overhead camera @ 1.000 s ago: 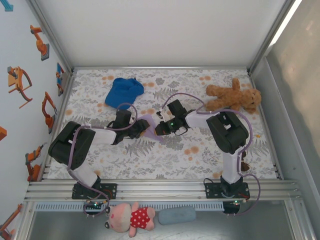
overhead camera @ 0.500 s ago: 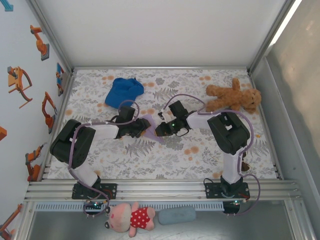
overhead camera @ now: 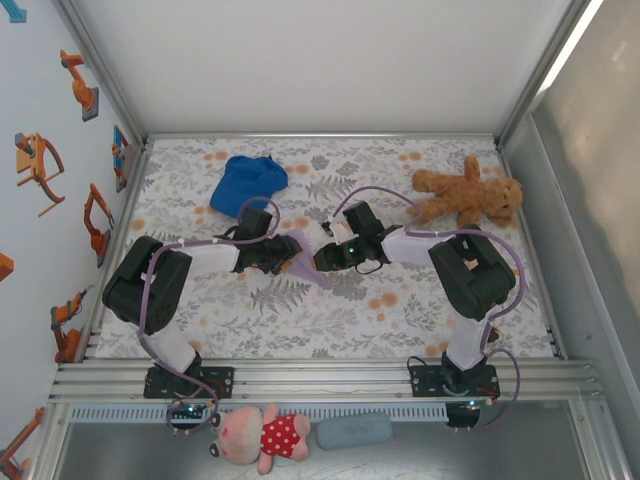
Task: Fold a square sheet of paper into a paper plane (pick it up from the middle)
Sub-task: Fourth fold the wing at the center of the table.
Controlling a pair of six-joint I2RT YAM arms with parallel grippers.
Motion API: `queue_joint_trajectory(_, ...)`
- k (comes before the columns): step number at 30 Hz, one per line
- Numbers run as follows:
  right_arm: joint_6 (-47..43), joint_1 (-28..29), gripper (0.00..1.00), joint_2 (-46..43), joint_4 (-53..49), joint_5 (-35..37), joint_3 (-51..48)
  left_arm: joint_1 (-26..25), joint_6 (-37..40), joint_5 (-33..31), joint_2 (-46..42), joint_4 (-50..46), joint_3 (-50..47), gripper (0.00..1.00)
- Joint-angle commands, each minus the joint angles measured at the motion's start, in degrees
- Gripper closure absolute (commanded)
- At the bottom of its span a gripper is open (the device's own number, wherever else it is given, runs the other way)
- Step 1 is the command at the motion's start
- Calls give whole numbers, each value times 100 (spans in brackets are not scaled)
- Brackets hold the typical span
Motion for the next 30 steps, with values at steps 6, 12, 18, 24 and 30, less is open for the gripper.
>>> queue_joint_trajectory(6, -6, 112, 69, 385, 66, 95, 315, -24, 23, -20, 334, -660, 34, 52)
queue_joint_trajectory(12, -88, 194, 70, 584, 28, 69, 492, -24, -15, 25, 403, -690, 54, 52)
queue_joint_trajectory(18, -97, 218, 74, 750, 73, 61, 629, -22, -29, 25, 427, -759, 74, 52)
queue_joint_trajectory(24, -141, 226, 79, 859, 71, 43, 700, -21, -28, 25, 409, -809, 74, 52)
queue_joint_trajectory(30, -198, 226, 90, 859, 19, -49, 691, -16, -13, 25, 357, -825, 87, 52)
